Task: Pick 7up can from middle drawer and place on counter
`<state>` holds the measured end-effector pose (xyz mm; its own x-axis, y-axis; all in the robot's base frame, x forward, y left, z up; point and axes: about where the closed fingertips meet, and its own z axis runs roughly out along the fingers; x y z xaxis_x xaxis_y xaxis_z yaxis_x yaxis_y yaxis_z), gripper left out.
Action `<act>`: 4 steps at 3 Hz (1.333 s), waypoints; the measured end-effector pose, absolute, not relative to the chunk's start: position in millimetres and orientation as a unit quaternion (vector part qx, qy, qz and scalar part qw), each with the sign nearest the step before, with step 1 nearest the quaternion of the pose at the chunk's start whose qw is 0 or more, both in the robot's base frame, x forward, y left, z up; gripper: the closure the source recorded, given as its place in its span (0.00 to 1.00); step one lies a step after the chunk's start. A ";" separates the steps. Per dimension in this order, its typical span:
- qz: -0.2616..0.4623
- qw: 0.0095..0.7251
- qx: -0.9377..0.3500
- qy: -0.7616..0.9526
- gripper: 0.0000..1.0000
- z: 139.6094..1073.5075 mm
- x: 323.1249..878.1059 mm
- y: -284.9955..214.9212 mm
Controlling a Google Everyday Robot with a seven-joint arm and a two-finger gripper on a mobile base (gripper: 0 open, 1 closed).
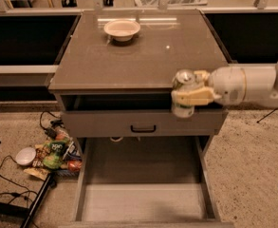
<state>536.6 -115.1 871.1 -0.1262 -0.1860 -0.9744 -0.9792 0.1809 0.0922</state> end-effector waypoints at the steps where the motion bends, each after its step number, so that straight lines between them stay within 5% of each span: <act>1: 0.414 0.498 -0.462 0.606 1.00 949.4 575.0 -104.8; 2: 0.369 0.539 -0.406 0.638 1.00 975.6 661.3 -72.8; 4: 0.337 0.545 -0.336 0.690 1.00 913.8 745.4 -37.6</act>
Offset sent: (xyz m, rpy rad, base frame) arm 0.1977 0.0503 0.1415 0.0694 -0.1191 -0.4197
